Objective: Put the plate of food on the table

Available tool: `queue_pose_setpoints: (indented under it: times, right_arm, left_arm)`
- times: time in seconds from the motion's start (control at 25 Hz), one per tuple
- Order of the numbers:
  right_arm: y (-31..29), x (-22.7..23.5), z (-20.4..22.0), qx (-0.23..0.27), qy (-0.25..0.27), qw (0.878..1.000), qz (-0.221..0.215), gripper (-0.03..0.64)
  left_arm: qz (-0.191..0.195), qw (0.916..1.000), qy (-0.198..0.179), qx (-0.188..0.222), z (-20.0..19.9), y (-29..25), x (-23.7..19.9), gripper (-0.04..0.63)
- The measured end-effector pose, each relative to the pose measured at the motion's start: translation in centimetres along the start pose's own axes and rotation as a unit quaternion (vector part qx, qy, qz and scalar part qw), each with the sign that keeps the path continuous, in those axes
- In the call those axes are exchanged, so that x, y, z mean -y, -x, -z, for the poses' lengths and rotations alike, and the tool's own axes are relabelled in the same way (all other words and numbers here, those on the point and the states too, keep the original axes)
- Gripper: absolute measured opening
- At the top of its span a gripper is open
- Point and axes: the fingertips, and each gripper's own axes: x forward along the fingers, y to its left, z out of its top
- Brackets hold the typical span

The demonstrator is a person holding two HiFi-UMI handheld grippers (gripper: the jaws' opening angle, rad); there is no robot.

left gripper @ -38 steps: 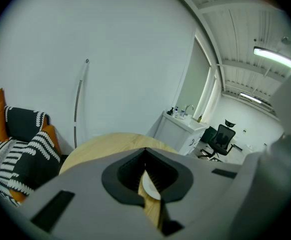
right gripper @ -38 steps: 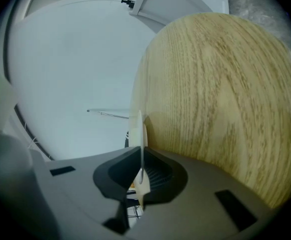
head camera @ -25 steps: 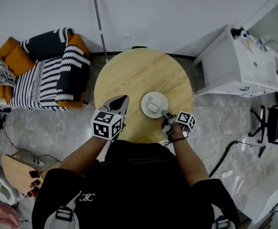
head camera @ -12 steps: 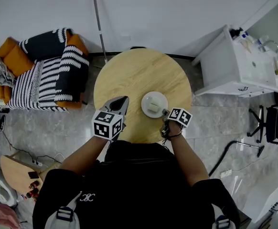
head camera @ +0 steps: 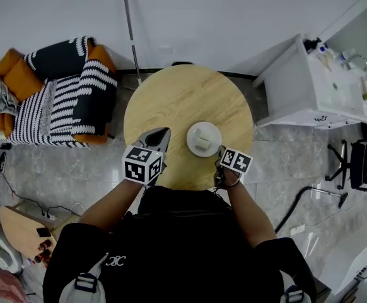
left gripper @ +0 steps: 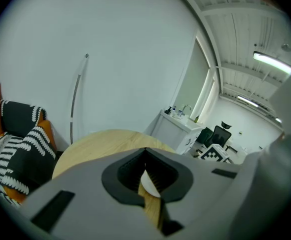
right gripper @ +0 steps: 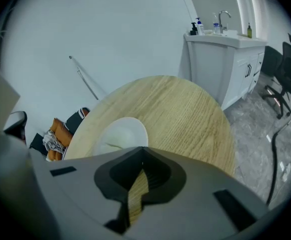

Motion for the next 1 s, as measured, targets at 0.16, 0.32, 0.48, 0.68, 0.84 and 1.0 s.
queue_pose_setpoints:
  times: [0.16,0.32,0.48,0.68,0.84,1.0]
  right_arm:
    - [0.8,-0.9,-1.1,0.024,0.042,0.999,0.0,0.009]
    - [2.3,-2.6,-2.8,0.06,0.077,0.995,-0.015,0.009]
    - [4.7,-5.0,-4.7,0.111,0.116,0.986,-0.038,0.009]
    - [8.5,-6.7,-7.4,0.195,0.171,0.965,-0.036,0.009]
    - [10.6,-7.1,-9.2,0.239,0.194,0.951,-0.016,0.008]
    - [12.8,-7.9,-10.6,0.275,0.206,0.939,-0.02,0.008]
  left_arm:
    - [0.005,1.0,0.0,-0.001,0.0,-0.4,0.1,0.006]
    - [0.01,0.9999,-0.002,0.001,-0.3,-0.8,0.4,0.006]
    - [0.011,0.9999,-0.002,0.002,-0.4,-1.0,0.4,0.006]
    - [0.011,0.9999,-0.002,0.003,-0.6,-0.9,0.5,0.006]
    - [0.009,0.9998,-0.007,0.013,-0.9,-0.7,0.7,0.008]
    - [0.011,0.9996,-0.013,0.02,-1.3,-0.6,1.2,0.006]
